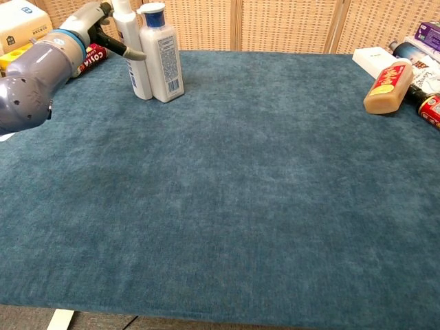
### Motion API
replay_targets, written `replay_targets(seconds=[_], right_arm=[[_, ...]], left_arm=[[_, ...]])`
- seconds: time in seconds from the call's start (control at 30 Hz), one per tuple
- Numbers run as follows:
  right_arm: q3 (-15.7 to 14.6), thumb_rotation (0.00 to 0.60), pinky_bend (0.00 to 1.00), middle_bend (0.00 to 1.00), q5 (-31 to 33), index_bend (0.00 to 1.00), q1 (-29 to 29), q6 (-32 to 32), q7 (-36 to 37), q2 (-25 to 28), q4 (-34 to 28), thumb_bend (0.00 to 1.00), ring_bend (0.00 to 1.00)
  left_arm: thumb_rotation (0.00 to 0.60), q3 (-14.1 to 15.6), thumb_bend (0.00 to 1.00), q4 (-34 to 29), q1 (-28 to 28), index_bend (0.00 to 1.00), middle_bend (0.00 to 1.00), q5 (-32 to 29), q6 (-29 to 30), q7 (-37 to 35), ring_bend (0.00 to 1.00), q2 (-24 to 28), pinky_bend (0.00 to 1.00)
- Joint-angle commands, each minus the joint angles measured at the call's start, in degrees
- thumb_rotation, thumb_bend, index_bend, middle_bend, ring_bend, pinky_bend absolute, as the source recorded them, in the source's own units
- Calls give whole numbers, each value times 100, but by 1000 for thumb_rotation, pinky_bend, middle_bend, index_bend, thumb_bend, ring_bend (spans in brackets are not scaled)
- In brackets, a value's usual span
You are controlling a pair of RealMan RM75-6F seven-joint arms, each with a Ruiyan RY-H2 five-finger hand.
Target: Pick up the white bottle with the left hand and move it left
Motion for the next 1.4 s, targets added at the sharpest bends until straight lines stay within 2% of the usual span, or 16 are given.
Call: replay_targets(seconds=[0.03,0.13,0.2,0.27,0.33,0.37,0.47,0.8,1.03,1.23,1.4], right_arm=[[6,600,5,44,8,128,-5,5,15,4,-8,0,0],[8,600,6,45,-1,127,-14,26,32,13,-23,0,0],[14,600,5,45,-3,128,-19,39,49,19,-35,0,0],[22,600,6,45,5,128,-25,48,71,27,-41,0,0],[24,600,6,45,8,129,-28,49,87,33,-37,0,0],[26,600,6,45,13,129,-29,45,94,36,-38,0,0],[21,600,6,45,16,129,-25,29,88,35,-39,0,0],[-32,600,6,45,-61,130,-9,4,6,6,-53,0,0],[-103,600,6,45,-201,131,-6,35,-88,-10,-138,0,0],[-158,600,5,46,-340,133,-19,116,-214,-25,-236,0,0],[-185,600,6,45,-436,133,-30,188,-289,-25,-304,0,0]], left_arm=[[600,-4,0,188,-118,0,0,27,-86,-54,0,-119,0],[600,-85,0,344,-225,7,0,-45,-145,-39,0,-208,0],[600,-170,0,493,-296,90,25,-124,-30,61,19,-303,32],[600,-251,0,643,-344,305,260,-202,194,247,219,-421,257],[600,-318,0,709,-369,538,553,-270,306,385,476,-484,508],[600,-352,0,725,-373,643,658,-304,358,442,572,-502,585],[600,-422,1,739,-369,786,802,-365,552,518,710,-515,667],[600,-398,16,524,-155,822,834,-268,1261,323,742,-197,681],[600,-260,16,-20,187,813,817,-36,1968,65,737,230,679],[600,-237,16,-954,434,805,804,145,2616,131,729,797,680],[600,-341,17,-2127,620,801,799,223,3080,506,729,1405,680]])
